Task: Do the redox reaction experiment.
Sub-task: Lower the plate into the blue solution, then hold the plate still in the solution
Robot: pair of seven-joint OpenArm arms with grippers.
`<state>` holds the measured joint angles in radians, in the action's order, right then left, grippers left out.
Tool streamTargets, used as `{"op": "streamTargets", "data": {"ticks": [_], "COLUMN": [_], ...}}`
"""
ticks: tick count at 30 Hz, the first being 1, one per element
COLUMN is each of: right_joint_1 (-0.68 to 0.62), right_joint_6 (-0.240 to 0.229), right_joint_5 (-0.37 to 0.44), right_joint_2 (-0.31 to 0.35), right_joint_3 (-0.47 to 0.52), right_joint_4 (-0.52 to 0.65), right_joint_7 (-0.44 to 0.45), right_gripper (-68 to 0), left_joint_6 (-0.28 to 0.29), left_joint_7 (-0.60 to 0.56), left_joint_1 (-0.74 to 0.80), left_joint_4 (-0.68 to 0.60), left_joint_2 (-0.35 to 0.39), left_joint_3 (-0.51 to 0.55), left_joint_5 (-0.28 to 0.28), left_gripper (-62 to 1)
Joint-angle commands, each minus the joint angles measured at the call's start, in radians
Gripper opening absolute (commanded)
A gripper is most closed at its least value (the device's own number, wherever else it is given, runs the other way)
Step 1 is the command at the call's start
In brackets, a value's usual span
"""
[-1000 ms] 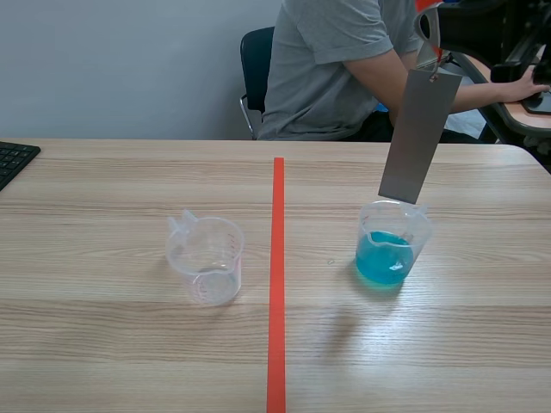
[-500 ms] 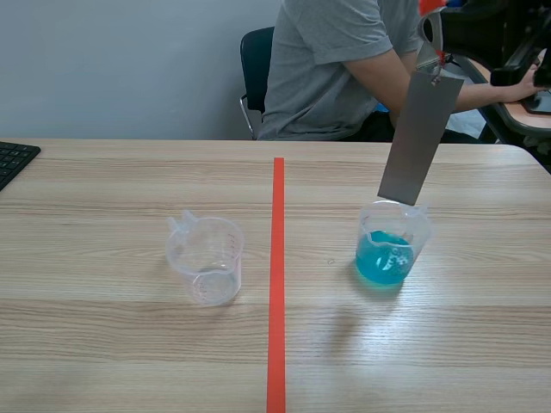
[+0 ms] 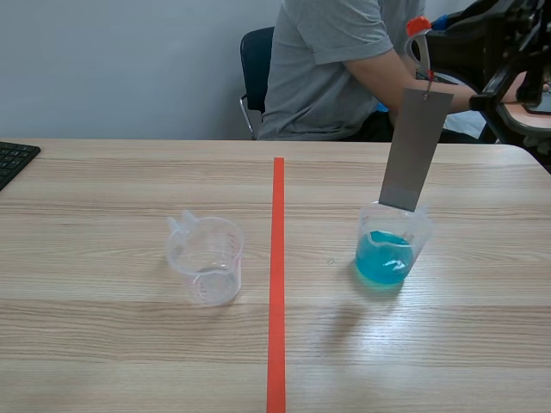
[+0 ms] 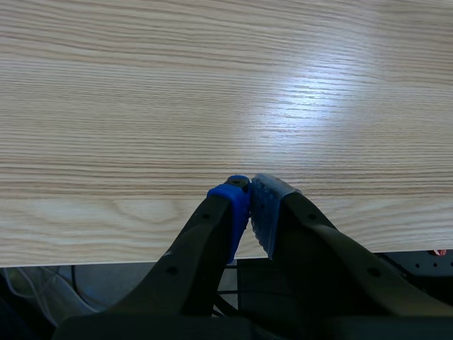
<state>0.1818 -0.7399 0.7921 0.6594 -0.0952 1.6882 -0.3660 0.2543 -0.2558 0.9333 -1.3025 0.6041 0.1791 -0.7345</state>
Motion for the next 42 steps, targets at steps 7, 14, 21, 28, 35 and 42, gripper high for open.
{"op": "streamTargets", "data": {"ticks": [7, 14, 21, 28, 35, 42], "right_joint_1": [0.014, 0.014, 0.014, 0.014, 0.015, 0.015], "right_joint_6": [-0.006, -0.006, -0.006, -0.006, -0.006, -0.006], "right_joint_5": [-0.004, -0.029, -0.113, -0.243, -0.368, -0.445], "right_joint_2": [0.011, 0.010, -0.010, -0.061, -0.098, -0.106], "right_joint_3": [0.003, -0.001, -0.032, -0.059, -0.079, -0.097], "right_joint_4": [-0.003, -0.074, -0.130, -0.237, -0.346, -0.386], "right_joint_7": [0.018, 0.083, 0.166, 0.270, 0.397, 0.452], "right_gripper": [-66.0, -66.0, -66.0, -66.0, -66.0, -66.0], "left_joint_6": [0.002, 0.002, 0.002, 0.002, 0.002, 0.002], "left_joint_7": [-0.010, -0.010, -0.009, -0.009, -0.009, -0.009], "left_joint_1": [-0.003, -0.003, -0.003, -0.003, -0.003, -0.003], "left_joint_4": [-0.006, -0.006, -0.006, -0.006, -0.006, -0.006], "left_joint_2": [0.003, 0.003, 0.003, 0.003, 0.003, 0.003], "left_joint_3": [0.006, 0.006, 0.006, 0.006, 0.006, 0.006], "left_joint_5": [-0.003, -0.003, -0.003, -0.003, -0.003, -0.003], "left_gripper": [-56.5, -56.5, -56.5, -56.5, -56.5, -56.5]}}
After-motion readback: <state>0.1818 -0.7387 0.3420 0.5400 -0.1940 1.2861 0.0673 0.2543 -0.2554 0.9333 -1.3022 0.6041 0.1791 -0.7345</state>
